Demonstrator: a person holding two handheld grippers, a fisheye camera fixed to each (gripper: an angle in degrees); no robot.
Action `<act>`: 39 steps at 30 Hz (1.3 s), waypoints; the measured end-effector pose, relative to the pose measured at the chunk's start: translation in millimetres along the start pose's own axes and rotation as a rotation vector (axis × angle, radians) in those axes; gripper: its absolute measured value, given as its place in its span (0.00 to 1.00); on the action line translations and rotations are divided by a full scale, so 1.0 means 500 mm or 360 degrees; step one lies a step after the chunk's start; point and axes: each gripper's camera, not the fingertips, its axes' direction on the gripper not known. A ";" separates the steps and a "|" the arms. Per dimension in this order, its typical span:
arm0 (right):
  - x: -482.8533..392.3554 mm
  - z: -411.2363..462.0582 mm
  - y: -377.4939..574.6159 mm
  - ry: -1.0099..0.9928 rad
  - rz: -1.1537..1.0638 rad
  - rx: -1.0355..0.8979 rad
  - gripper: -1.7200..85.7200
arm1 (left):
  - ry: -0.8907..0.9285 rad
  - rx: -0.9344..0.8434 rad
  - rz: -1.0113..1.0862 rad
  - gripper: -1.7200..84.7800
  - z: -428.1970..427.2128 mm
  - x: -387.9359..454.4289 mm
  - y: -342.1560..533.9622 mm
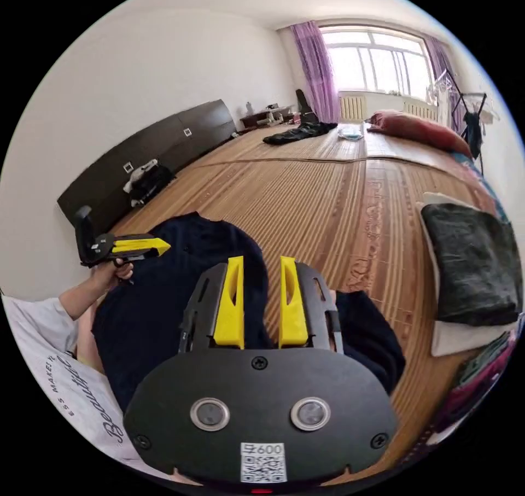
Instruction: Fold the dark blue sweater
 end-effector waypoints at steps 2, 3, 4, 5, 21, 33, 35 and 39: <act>0.001 -0.031 0.008 0.0155 0.0019 -0.0213 0.15 | 0.0294 -0.0080 -0.0003 0.02 0.065 0.014 -0.061; 0.003 -0.034 0.011 0.0129 0.0016 -0.0256 0.16 | 0.0413 -0.0189 0.0000 0.02 0.118 0.018 -0.102; 0.001 -0.034 0.018 -0.0022 -0.0043 -0.0359 0.18 | 0.0457 -0.0243 -0.0017 0.02 0.144 0.018 -0.120; -0.005 -0.028 0.022 -0.0222 -0.0129 -0.0437 0.19 | 0.0516 -0.0299 -0.0079 0.02 0.191 0.012 -0.150; -0.083 0.022 -0.020 -0.0206 -0.0379 -0.0922 0.20 | 0.0571 -0.0244 -0.0374 0.02 0.323 -0.143 -0.248; -0.193 -0.061 0.080 -0.0183 -0.0843 -0.1006 0.01 | 0.0673 -0.0244 -0.0392 0.02 0.325 -0.172 -0.302; -0.161 -0.158 0.091 -0.0416 -0.0858 -0.0557 0.01 | 0.0690 -0.0247 -0.0392 0.02 0.324 -0.173 -0.309; -0.011 -0.262 0.112 0.0015 -0.0160 -0.0082 0.02 | 0.0687 -0.0248 -0.0391 0.02 0.317 -0.172 -0.325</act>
